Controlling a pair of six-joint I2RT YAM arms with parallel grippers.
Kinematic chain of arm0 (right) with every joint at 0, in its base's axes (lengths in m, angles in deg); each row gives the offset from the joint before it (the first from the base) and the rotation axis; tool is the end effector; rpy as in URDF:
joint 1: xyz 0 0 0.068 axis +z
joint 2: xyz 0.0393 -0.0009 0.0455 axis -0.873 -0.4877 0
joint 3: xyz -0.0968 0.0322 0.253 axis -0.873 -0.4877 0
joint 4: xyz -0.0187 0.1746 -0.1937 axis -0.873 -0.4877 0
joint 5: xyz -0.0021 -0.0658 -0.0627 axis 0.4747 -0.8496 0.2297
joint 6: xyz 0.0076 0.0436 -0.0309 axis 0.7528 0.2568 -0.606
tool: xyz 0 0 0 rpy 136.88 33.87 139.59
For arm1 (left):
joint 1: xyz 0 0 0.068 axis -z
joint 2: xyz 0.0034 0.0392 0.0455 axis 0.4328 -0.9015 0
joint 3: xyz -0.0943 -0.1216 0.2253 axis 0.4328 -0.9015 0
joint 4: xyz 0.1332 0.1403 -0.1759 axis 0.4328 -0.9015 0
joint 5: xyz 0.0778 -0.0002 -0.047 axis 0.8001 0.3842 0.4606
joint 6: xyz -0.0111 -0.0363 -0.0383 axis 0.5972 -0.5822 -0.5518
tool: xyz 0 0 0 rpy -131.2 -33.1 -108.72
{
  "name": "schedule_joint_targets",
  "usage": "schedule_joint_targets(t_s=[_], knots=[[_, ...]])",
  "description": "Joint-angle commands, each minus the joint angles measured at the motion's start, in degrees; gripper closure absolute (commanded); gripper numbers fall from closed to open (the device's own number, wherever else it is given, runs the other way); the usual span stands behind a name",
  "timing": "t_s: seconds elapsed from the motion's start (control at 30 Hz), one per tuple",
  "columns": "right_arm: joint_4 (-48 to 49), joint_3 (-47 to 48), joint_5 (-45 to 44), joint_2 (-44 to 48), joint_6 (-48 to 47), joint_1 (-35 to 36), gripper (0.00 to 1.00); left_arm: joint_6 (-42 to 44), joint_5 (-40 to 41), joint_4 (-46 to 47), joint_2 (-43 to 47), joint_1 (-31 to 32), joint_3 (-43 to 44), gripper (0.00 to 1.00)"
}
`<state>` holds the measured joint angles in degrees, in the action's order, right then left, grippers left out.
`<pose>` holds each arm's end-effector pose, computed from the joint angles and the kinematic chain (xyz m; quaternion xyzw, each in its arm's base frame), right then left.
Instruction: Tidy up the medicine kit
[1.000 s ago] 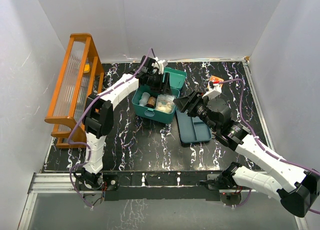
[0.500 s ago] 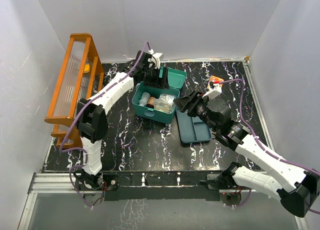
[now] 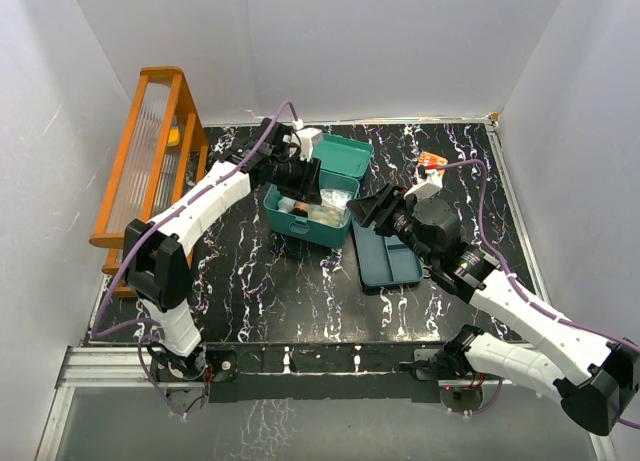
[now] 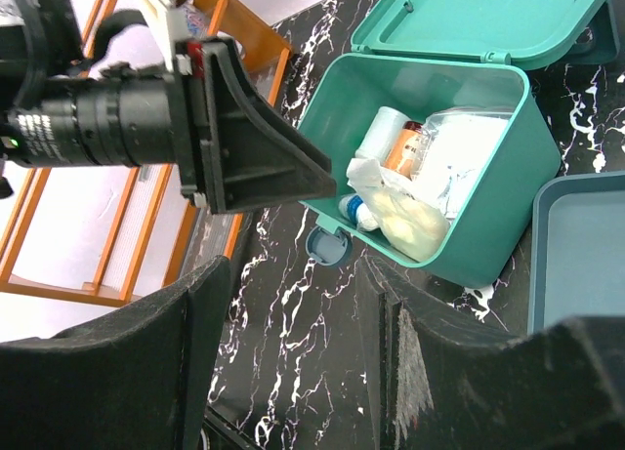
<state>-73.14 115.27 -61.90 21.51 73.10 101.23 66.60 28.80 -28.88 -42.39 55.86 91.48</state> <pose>0.1669 0.1336 0.3271 0.0903 0.7766 0.3697 0.5020 0.3392 -0.2135 0.3222 0.2522 0.8643 -0.2997 0.3154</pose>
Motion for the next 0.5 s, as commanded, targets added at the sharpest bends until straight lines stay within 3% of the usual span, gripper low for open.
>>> schedule_joint_targets(t_s=[0.0,0.17,0.33,0.47], knots=[[2.55,-0.21,-0.42,0.08,0.70,-0.18,0.48,1.46,-3.29,-2.12,1.62,0.93,-2.64,0.64],[2.59,-0.26,-0.23,0.28,0.71,-0.25,0.48,-2.29,-1.18,1.45,-1.56,1.94,-3.46,0.74],[2.50,-0.47,-0.48,0.77,0.76,-0.23,0.48,-6.56,0.87,9.69,-3.74,2.25,-4.50,0.73],[2.18,-0.30,-0.78,0.94,0.75,-0.17,0.48,-6.59,1.35,8.55,-8.23,2.73,-2.17,0.73]])
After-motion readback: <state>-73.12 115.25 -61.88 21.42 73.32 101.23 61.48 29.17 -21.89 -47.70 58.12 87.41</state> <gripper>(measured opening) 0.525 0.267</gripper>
